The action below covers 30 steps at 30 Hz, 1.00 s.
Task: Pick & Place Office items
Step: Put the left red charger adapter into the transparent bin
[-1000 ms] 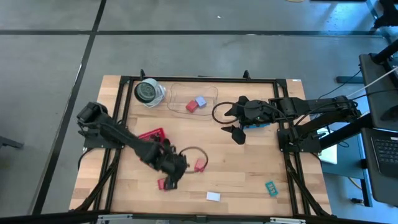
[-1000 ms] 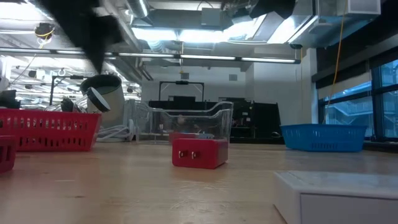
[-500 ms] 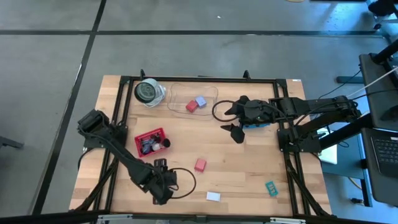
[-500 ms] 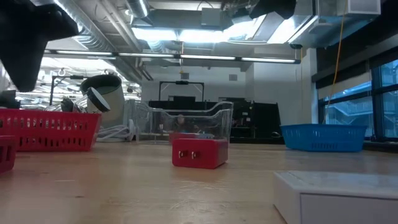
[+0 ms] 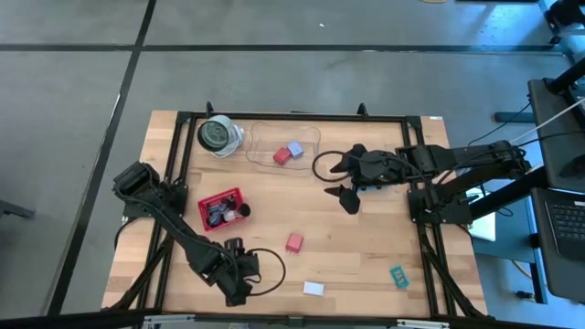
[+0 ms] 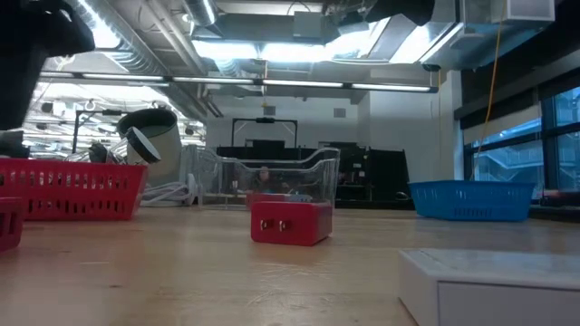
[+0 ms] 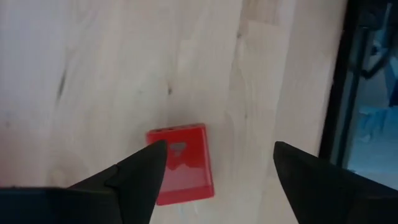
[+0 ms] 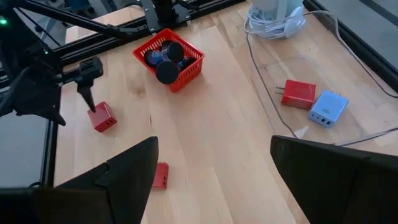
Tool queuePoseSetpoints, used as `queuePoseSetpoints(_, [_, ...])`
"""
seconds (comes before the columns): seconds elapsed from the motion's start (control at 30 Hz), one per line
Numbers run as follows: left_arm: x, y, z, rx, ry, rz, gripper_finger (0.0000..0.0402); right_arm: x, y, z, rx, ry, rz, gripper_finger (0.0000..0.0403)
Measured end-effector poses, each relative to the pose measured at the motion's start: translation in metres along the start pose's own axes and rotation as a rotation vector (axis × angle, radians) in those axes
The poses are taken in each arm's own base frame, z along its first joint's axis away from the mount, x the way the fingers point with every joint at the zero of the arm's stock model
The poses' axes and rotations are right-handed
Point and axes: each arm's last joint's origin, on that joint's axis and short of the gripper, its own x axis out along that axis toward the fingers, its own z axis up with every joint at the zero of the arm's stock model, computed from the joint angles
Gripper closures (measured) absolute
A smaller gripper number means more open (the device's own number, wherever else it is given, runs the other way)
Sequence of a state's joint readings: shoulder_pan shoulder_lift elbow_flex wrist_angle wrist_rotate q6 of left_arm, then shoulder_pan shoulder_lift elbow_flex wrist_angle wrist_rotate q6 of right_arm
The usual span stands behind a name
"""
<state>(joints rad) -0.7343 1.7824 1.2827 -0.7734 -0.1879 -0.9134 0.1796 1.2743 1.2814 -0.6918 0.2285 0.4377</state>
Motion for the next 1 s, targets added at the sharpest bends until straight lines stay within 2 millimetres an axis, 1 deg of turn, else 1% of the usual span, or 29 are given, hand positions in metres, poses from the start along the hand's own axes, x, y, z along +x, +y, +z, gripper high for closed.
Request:
queuePoseSetpoints(0.13, [0.0, 0.004, -0.001, 0.013, -0.009, 0.053, 0.0088, -0.001, 0.002, -0.001, -0.007, -0.007, -0.012, 0.0089])
queuePoseSetpoints(0.27, [0.011, 0.01, -0.009, -0.005, -0.005, 0.082, 0.0078, -0.001, 0.005, -0.002, -0.015, -0.006, -0.005, 0.0089])
queuePoseSetpoints(0.47, [0.031, 0.018, -0.022, -0.09, -0.009, 0.066, 0.0078, -0.003, 0.01, -0.004, -0.028, -0.002, 0.011, 0.0089])
queuePoseSetpoints(0.57, [0.034, 0.022, -0.027, -0.096, -0.001, 0.086, 0.0077, -0.003, 0.011, -0.005, -0.032, -0.007, 0.004, 0.0089])
queuePoseSetpoints(0.8, [0.041, 0.026, -0.034, -0.099, 0.022, 0.071, 0.0077, -0.003, 0.011, -0.005, -0.017, -0.012, -0.006, 0.0089])
queuePoseSetpoints(0.93, [0.049, 0.032, -0.041, -0.124, 0.038, 0.081, 0.0078, -0.003, 0.011, -0.005, -0.014, -0.012, -0.006, 0.0089])
queuePoseSetpoints(1.0, [0.05, 0.033, -0.041, -0.147, 0.044, 0.079, 0.0084, -0.003, 0.011, -0.005, -0.015, -0.012, -0.006, 0.0089])
